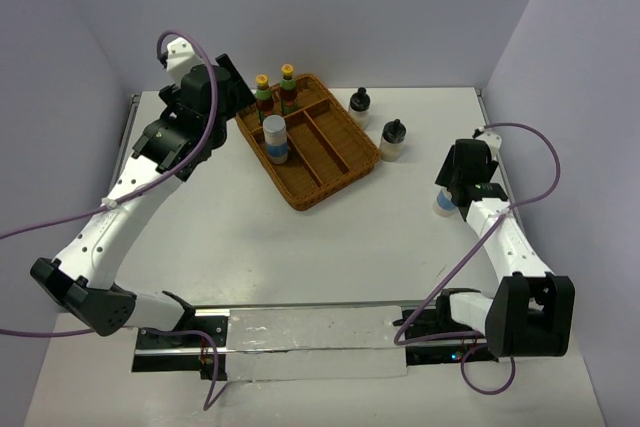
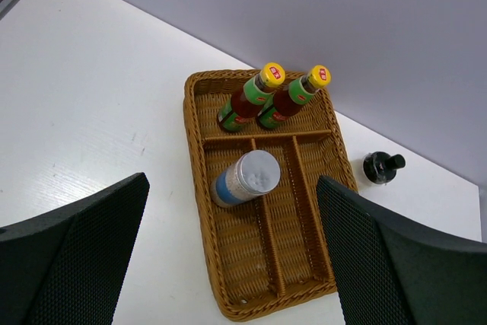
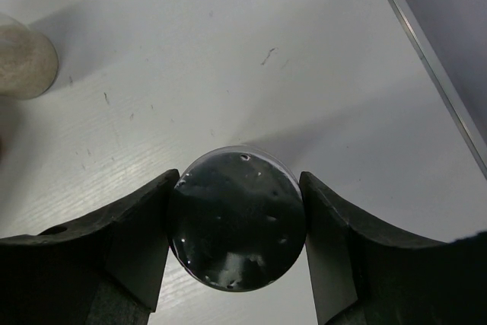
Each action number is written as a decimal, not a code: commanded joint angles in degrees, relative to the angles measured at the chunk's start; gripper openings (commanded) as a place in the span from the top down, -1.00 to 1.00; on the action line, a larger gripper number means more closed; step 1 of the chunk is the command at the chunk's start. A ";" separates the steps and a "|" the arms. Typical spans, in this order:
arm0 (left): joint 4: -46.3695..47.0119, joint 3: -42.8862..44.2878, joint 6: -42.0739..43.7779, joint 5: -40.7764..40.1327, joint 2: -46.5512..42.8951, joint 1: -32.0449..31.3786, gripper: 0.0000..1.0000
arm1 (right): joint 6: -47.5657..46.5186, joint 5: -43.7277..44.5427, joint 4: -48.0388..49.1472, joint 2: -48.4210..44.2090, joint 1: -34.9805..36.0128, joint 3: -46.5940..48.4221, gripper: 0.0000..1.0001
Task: Organize the condiment bottles
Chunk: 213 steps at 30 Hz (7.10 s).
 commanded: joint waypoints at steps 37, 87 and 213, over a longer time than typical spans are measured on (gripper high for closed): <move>-12.97 -3.44 -8.75 -7.71 -17.58 1.28 -0.99 | -0.06 -3.38 4.50 25.79 48.47 40.61 0.72; -11.74 -7.08 -9.61 -7.49 -18.07 1.46 -0.99 | -0.06 7.42 -2.49 35.25 46.81 60.26 -1.00; -13.05 -12.22 -10.40 -4.54 -23.12 1.46 -0.99 | -0.06 -10.59 -5.71 56.42 35.88 62.74 -0.40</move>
